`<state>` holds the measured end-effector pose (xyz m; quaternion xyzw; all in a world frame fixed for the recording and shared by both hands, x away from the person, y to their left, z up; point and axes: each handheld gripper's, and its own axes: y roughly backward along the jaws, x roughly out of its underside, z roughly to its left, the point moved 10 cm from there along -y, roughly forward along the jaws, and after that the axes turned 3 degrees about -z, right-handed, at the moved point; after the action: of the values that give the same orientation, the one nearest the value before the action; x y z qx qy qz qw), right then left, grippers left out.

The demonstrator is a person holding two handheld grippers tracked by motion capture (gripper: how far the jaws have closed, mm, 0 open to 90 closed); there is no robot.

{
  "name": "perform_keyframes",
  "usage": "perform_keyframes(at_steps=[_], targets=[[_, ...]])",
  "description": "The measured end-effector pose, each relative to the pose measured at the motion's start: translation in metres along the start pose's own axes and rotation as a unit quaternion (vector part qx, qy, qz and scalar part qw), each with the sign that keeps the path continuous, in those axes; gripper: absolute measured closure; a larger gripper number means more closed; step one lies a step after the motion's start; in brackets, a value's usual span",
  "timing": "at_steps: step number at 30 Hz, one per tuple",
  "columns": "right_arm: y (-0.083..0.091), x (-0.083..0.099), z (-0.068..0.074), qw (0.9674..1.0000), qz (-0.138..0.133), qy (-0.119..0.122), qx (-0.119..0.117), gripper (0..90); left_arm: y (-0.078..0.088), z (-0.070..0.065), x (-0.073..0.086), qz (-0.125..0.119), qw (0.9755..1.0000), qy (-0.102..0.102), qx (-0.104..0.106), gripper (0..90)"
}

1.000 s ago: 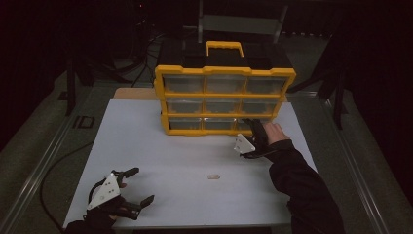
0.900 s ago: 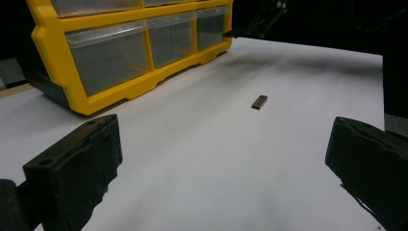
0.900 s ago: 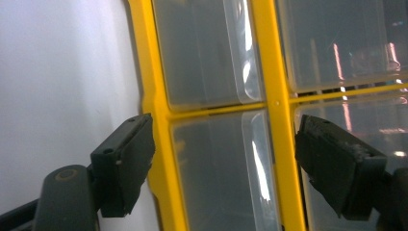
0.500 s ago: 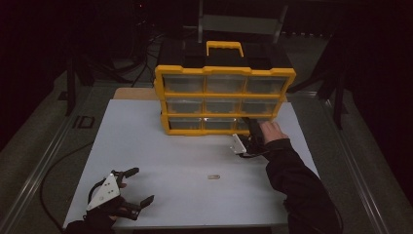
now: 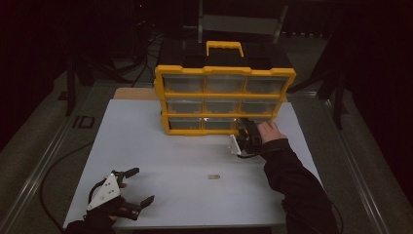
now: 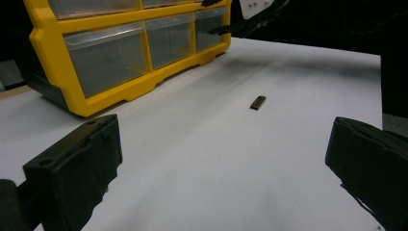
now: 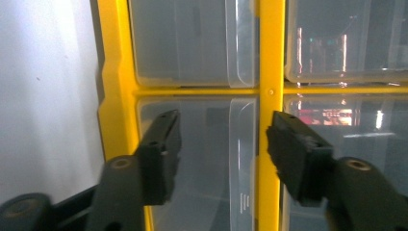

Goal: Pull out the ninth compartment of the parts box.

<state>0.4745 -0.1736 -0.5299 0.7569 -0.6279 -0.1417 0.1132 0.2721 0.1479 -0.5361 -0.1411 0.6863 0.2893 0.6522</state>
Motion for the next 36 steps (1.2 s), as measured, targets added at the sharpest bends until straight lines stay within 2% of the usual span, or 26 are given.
perform_keyframes(at_steps=[3,5,7,9,16,19,20,25,29,36], targets=[[-0.0017,0.0023,0.0000,0.9999,0.011,0.005,0.003,56.0,-0.0004,-0.0001,0.0003,0.001,1.0000,0.000,0.000,0.0],[-0.0028,0.0020,-0.0017,0.9998,0.013,0.005,0.013,56.8,-0.0005,-0.0003,0.0004,0.001,1.0000,0.000,0.000,0.0],[-0.0046,0.0027,-0.0027,0.9995,0.023,0.015,0.016,60.5,-0.0005,-0.0003,0.0003,0.001,1.0000,0.000,0.000,0.0],[-0.0062,0.0024,-0.0037,0.9994,0.027,0.013,0.019,61.1,-0.0004,-0.0005,0.0003,0.001,1.0000,-0.001,0.000,0.0],[-0.0075,-0.0002,-0.0078,0.9988,0.036,0.020,0.025,71.9,-0.0006,-0.0007,0.0006,0.002,1.0000,-0.001,0.002,0.0],[-0.0076,-0.0005,-0.0075,0.9986,0.042,0.021,0.023,71.9,-0.0007,-0.0011,0.0008,0.003,1.0000,-0.002,0.003,0.0],[-0.0079,-0.0012,-0.0067,0.9987,0.043,0.013,0.024,71.9,-0.0007,-0.0011,0.0008,0.003,1.0000,-0.002,0.002,0.0],[-0.0080,-0.0014,-0.0073,0.9978,0.053,0.033,0.020,71.9,-0.0010,-0.0011,0.0010,0.004,1.0000,-0.004,0.001,0.0],[-0.0079,-0.0019,-0.0071,0.9979,0.055,0.031,0.014,72.0,-0.0009,-0.0009,0.0009,0.003,1.0000,-0.004,0.001,0.0],[-0.0106,-0.0037,-0.0079,0.9977,0.056,0.032,0.019,75.6,-0.0013,-0.0014,0.0011,0.004,1.0000,-0.004,0.002,0.0]])
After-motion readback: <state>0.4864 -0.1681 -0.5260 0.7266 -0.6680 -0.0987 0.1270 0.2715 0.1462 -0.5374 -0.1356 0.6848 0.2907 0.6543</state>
